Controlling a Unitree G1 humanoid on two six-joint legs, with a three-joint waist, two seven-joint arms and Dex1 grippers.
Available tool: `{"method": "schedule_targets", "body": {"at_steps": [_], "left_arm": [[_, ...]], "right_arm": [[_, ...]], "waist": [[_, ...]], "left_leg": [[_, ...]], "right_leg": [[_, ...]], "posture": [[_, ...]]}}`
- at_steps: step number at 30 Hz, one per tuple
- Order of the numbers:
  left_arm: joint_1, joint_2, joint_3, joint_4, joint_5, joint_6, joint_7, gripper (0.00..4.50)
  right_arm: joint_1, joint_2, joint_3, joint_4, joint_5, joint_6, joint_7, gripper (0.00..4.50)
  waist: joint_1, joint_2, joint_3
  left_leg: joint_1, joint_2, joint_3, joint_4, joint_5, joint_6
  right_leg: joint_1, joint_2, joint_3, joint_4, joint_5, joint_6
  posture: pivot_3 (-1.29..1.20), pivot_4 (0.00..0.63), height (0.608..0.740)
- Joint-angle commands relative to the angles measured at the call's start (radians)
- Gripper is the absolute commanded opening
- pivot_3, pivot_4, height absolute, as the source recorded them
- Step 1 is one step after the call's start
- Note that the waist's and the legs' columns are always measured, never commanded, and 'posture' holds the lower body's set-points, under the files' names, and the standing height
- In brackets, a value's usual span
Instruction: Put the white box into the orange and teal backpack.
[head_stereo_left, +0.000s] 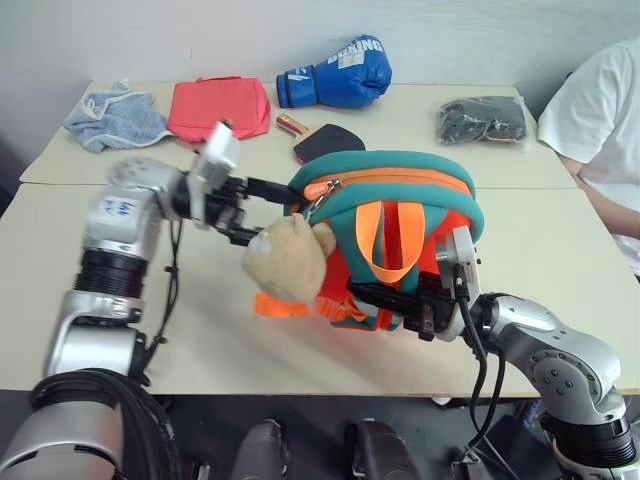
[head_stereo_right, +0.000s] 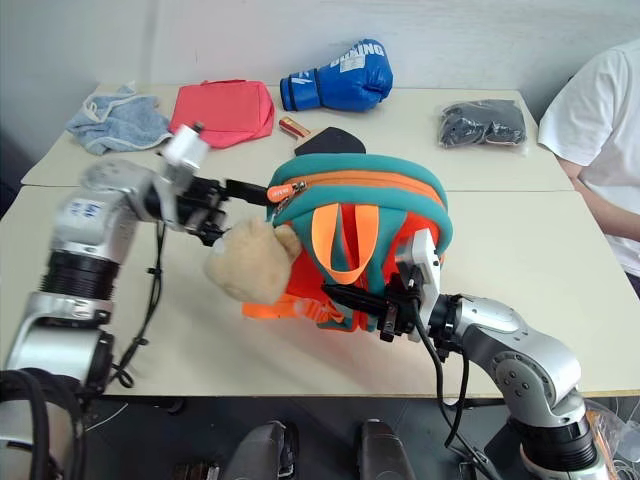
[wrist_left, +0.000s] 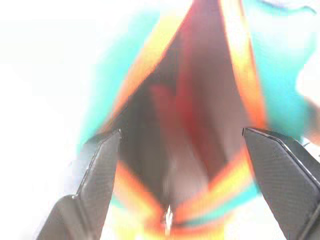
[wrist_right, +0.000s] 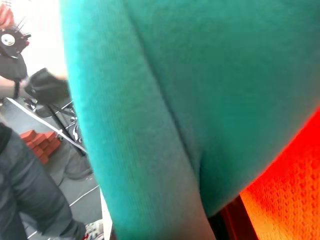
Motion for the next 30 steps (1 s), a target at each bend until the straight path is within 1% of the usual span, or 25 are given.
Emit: {"method": "schedule_targets", "body": {"at_steps": [1,3,5,7,9,12,14,15,17,20,21,23,26,30], "left_arm": [[0.003,0.094,-0.005,-0.017,-0.054,-0.009,-0.112,4.1],[0.048,0.132,0.017,-0.061,-0.085,-0.009,-0.112,4.1],[0.092,0.151,0.051,-0.112,-0.116,0.015,-0.104,4.1],[0.208,0.168,0.123,-0.266,-0.181,0.06,-0.043,4.1],[0.285,0.171,0.166,-0.381,-0.222,0.096,0.012,4.1],[0.381,0.106,0.234,-0.6,-0.305,0.15,0.173,4.1],[0.418,0.078,0.256,-0.699,-0.332,0.175,0.246,4.1],[0.436,0.068,0.259,-0.736,-0.328,0.172,0.272,4.1],[0.478,0.066,0.24,-0.792,-0.274,0.134,0.296,4.1],[0.498,0.021,0.222,-0.826,-0.269,0.133,0.365,4.1],[0.505,0.009,0.214,-0.837,-0.268,0.135,0.38,3.92],[0.519,-0.006,0.191,-0.844,-0.22,0.093,0.392,3.48],[0.526,-0.038,0.177,-0.826,-0.18,0.055,0.431,2.57],[0.506,-0.069,0.192,-0.775,-0.153,0.024,0.475,1.47]], "right_arm": [[-0.003,0.006,-0.016,-0.025,-0.005,-0.03,-0.007,0.0],[-0.004,0.004,-0.016,-0.021,-0.01,-0.035,-0.004,0.0],[-0.004,0.002,-0.018,-0.021,-0.013,-0.037,-0.003,0.0],[-0.005,0.004,-0.02,-0.016,-0.019,-0.041,-0.004,0.0],[-0.004,0.004,-0.022,-0.013,-0.02,-0.042,-0.003,0.0],[-0.013,0.003,-0.014,0.003,-0.027,-0.042,0.011,0.0],[-0.017,0.003,-0.01,0.012,-0.03,-0.044,0.019,0.0],[-0.02,0.003,-0.009,0.018,-0.032,-0.045,0.024,0.0],[-0.026,0.007,-0.004,0.028,-0.037,-0.05,0.032,0.0],[-0.038,0.013,0.008,0.045,-0.046,-0.057,0.046,0.0],[-0.04,0.016,0.011,0.048,-0.048,-0.06,0.049,0.0],[-0.039,0.022,0.014,0.051,-0.054,-0.063,0.052,0.0],[-0.038,0.03,0.02,0.054,-0.06,-0.068,0.054,0.0],[-0.042,0.045,0.021,0.055,-0.065,-0.076,0.043,0.0]], "waist": [[0.0,0.0,0.0],[0.0,0.0,0.0],[0.0,0.0,0.0],[-0.001,0.0,0.0],[-0.001,0.0,0.0],[0.002,0.0,0.0],[0.003,0.0,0.0],[0.001,0.0,0.0],[0.0,0.0,0.0],[-0.001,0.0,0.0],[0.0,0.0,0.0],[0.0,0.0,0.0],[0.0,0.0,0.0],[0.0,0.0,0.0]], "left_leg": [[0.0,0.0,0.0,0.0,0.0,0.0],[0.0,0.0,0.0,0.0,0.0,0.001],[0.0,-0.001,0.0,0.0,-0.001,0.001],[-0.001,0.0,-0.001,0.0,-0.001,0.001],[-0.001,0.0,-0.001,0.0,-0.001,0.001],[-0.001,0.0,-0.001,0.0,-0.001,0.001],[-0.001,-0.001,-0.003,0.001,-0.003,0.005],[-0.001,-0.001,-0.004,0.001,-0.003,0.006],[0.001,-0.001,-0.004,0.001,-0.003,0.006],[0.002,-0.001,-0.004,0.0,-0.003,0.005],[0.002,-0.001,-0.004,0.0,-0.003,0.005],[0.002,-0.001,-0.004,0.001,-0.003,0.005],[0.002,-0.001,-0.004,0.0,-0.003,0.005],[0.002,-0.001,-0.004,0.001,-0.003,0.005]], "right_leg": [[0.0,0.0,0.0,0.001,0.0,0.0],[0.0,-0.001,0.0,0.002,0.0,0.0],[0.0,-0.002,0.0,0.002,0.0,0.0],[0.001,-0.002,0.0,0.002,0.0,0.0],[0.001,-0.003,0.0,0.001,0.0,0.0],[0.0,-0.003,0.0,0.001,0.0,0.0],[0.002,-0.003,0.0,0.001,0.0,0.0],[0.004,-0.003,-0.001,0.001,0.0,0.0],[0.006,-0.003,-0.001,-0.001,0.0,0.0],[0.005,-0.002,-0.001,-0.001,0.0,0.0],[0.005,-0.002,-0.001,-0.001,0.0,0.0],[0.005,-0.002,-0.001,-0.001,0.0,0.0],[0.005,-0.002,-0.001,-0.001,0.0,0.0],[0.006,-0.002,-0.001,-0.001,0.0,0.0]], "posture": [[0.0,0.15,0.74],[0.0,0.15,0.74],[0.0,0.15,0.74],[0.0,0.15,0.74],[0.0,0.15,0.74],[0.0,0.15,0.74],[0.0,0.15,0.74],[0.0,0.15,0.74],[0.0,0.15,0.74],[0.0,0.15,0.74],[0.0,0.15,0.74],[0.0,0.15,0.74],[0.0,0.15,0.74],[0.0,0.15,0.74]]}}
